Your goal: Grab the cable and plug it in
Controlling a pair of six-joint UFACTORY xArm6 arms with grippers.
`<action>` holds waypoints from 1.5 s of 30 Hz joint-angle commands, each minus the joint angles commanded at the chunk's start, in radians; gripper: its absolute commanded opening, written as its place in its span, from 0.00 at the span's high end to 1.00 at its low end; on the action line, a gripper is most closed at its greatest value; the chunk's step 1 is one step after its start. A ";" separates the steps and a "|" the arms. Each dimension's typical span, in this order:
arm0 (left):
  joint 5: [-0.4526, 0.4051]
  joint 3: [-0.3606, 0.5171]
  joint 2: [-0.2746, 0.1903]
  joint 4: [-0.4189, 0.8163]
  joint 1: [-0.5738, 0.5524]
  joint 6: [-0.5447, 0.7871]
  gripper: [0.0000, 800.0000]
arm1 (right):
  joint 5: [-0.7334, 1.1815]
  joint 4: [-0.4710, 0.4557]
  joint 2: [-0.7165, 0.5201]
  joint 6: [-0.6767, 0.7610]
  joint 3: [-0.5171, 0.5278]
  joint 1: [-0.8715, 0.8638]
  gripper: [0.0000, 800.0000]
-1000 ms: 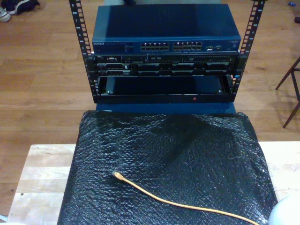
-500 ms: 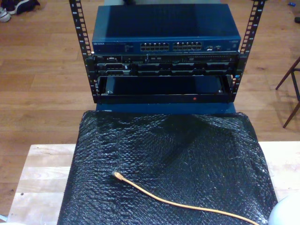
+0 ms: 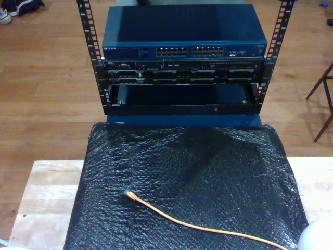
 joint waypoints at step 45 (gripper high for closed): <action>0.511 -0.359 -0.101 -0.014 -0.348 -0.496 0.00 | 0.589 0.009 0.035 0.595 -0.560 0.152 0.00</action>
